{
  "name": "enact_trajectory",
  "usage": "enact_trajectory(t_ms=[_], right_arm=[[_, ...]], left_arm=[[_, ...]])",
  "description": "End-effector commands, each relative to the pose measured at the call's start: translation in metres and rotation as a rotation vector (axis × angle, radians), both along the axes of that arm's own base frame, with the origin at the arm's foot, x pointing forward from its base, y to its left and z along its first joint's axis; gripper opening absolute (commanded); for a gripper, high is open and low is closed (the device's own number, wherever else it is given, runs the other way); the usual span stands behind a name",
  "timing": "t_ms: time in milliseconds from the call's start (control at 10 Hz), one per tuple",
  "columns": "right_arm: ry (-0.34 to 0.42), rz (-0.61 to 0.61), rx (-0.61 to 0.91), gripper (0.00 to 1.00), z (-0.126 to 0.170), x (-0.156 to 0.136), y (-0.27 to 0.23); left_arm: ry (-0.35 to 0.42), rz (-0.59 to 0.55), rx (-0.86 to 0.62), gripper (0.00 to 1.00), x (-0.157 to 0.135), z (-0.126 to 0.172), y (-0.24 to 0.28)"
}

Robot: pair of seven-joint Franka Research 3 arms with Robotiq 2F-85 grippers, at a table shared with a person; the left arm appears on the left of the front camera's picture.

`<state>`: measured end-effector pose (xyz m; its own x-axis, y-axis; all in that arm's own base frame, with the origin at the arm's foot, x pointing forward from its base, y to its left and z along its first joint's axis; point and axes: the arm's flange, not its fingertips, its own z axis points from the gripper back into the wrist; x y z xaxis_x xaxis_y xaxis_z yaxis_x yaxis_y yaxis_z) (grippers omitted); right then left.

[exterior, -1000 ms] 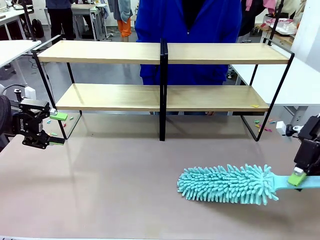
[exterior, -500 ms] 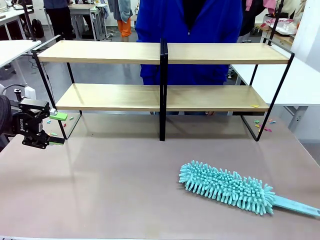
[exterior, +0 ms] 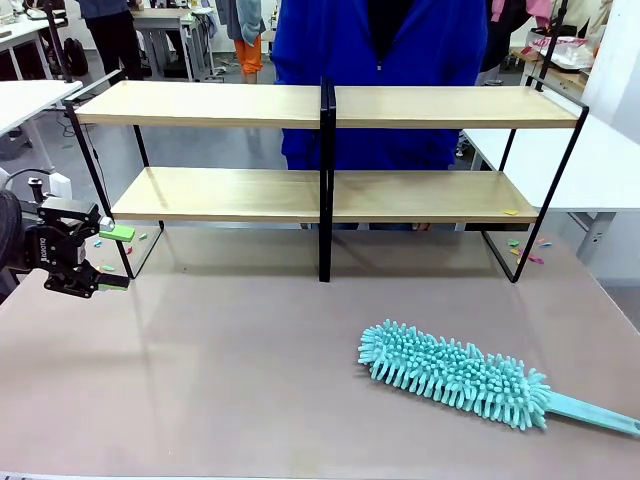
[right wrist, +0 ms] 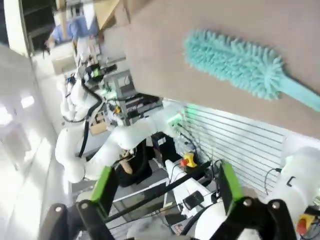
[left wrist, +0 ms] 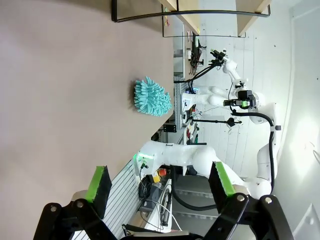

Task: Clean the shelves.
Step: Place the Duster on the table.

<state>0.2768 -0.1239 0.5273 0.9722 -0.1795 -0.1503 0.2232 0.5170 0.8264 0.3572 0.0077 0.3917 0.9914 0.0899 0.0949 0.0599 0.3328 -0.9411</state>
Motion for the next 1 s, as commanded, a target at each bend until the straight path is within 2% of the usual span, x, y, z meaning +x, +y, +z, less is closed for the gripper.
enact_trajectory(t_ms=[0, 900], right_arm=[[-0.012, -0.044, -0.089, 1.00, -0.0020, 0.0144, -0.0152], [-0.012, -0.044, -0.089, 1.00, -0.0020, 0.0144, -0.0152]], left_arm=[[-0.013, -0.008, -0.007, 1.00, -0.0008, 0.0006, 0.0008], [-0.013, -0.008, -0.007, 1.00, -0.0008, 0.0006, 0.0008]])
